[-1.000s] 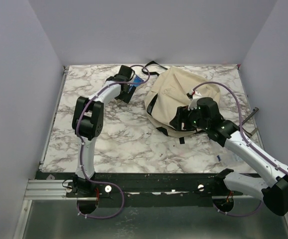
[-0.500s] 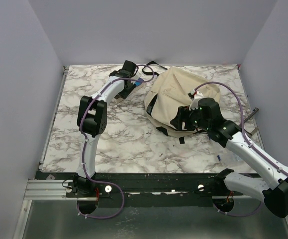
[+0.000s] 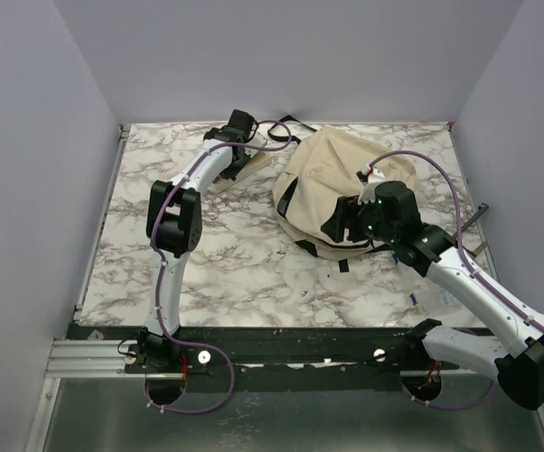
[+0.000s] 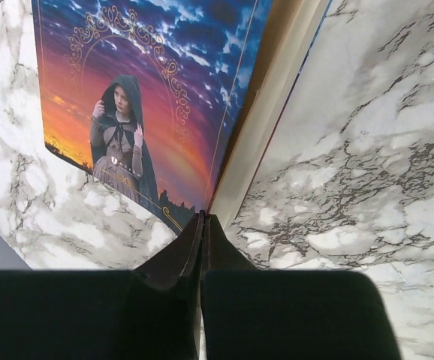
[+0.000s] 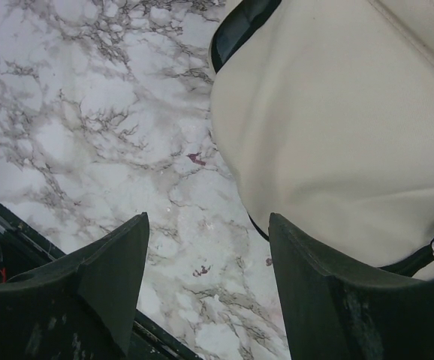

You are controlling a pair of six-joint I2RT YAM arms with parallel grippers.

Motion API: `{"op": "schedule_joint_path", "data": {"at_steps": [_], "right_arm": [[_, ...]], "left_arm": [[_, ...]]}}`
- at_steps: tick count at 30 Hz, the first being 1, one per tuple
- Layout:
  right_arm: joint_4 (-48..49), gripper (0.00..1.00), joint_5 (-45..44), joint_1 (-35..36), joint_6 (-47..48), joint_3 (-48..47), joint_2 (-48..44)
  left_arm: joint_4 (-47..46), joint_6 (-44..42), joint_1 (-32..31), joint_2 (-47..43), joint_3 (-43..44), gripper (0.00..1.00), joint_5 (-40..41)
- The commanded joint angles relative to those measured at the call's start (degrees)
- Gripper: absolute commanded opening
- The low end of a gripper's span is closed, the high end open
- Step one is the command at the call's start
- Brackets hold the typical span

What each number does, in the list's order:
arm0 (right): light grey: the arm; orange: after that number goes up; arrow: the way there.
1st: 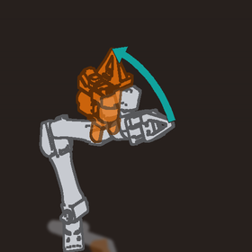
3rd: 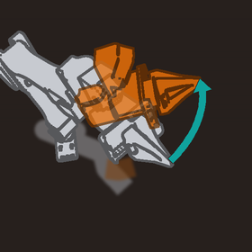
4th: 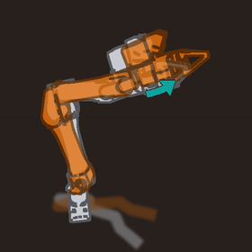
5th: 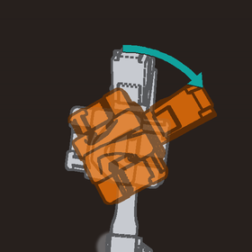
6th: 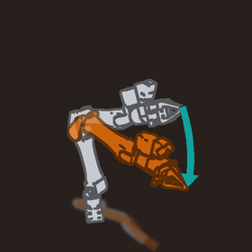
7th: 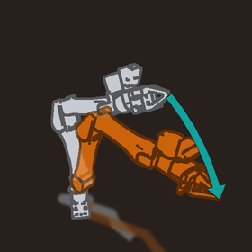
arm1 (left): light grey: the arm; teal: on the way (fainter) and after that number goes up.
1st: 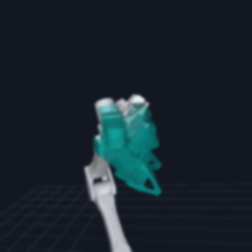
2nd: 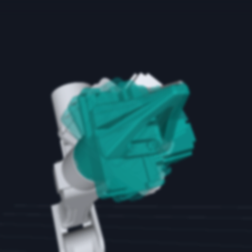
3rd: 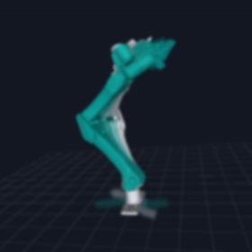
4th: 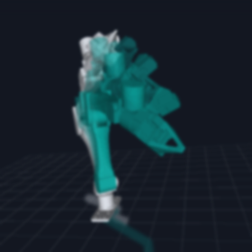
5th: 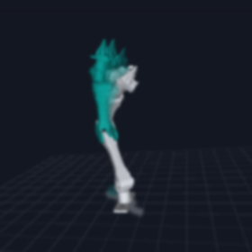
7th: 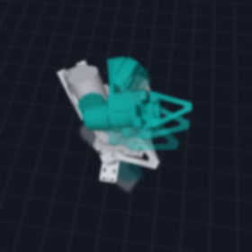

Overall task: Pack the student bag
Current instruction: Move the book to the center of the board.

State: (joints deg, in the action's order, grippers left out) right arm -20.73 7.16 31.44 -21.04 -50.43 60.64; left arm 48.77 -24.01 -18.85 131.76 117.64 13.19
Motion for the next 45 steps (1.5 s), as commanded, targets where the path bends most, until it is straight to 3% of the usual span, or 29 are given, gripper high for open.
{"op": "schedule_joint_path", "data": {"at_steps": [1,7,15,27,34,39,45], "right_arm": [[0.16,0.68,0.38,0.28,-0.79,-1.77,0.52],[1.83,0.69,1.39,0.28,-1.28,-1.67,1.73],[6.22,0.69,3.86,0.29,-3.30,-0.44,4.12],[13.50,0.69,9.12,3.19,-12.23,1.19,10.96],[25.56,0.70,10.22,9.28,-25.01,3.58,15.68],[33.30,0.73,8.46,11.14,-38.01,3.69,23.12],[36.00,0.74,5.38,11.43,-43.79,1.41,30.32]], "left_arm": [[0.71,-0.71,0.05,-1.20,-1.40,0.00,-1.59],[-0.16,2.37,-2.17,-4.71,-6.64,0.00,-0.64],[0.16,15.93,-4.15,-17.63,-20.50,0.00,-0.91],[-1.51,33.96,-9.01,-43.81,-44.17,0.00,-23.79],[-5.89,38.98,-11.13,-53.49,-53.99,0.00,-34.41],[-7.82,39.58,-11.70,-55.89,-57.69,0.00,-33.71],[-9.05,39.39,-11.65,-56.84,-59.50,0.00,-34.54]]}}
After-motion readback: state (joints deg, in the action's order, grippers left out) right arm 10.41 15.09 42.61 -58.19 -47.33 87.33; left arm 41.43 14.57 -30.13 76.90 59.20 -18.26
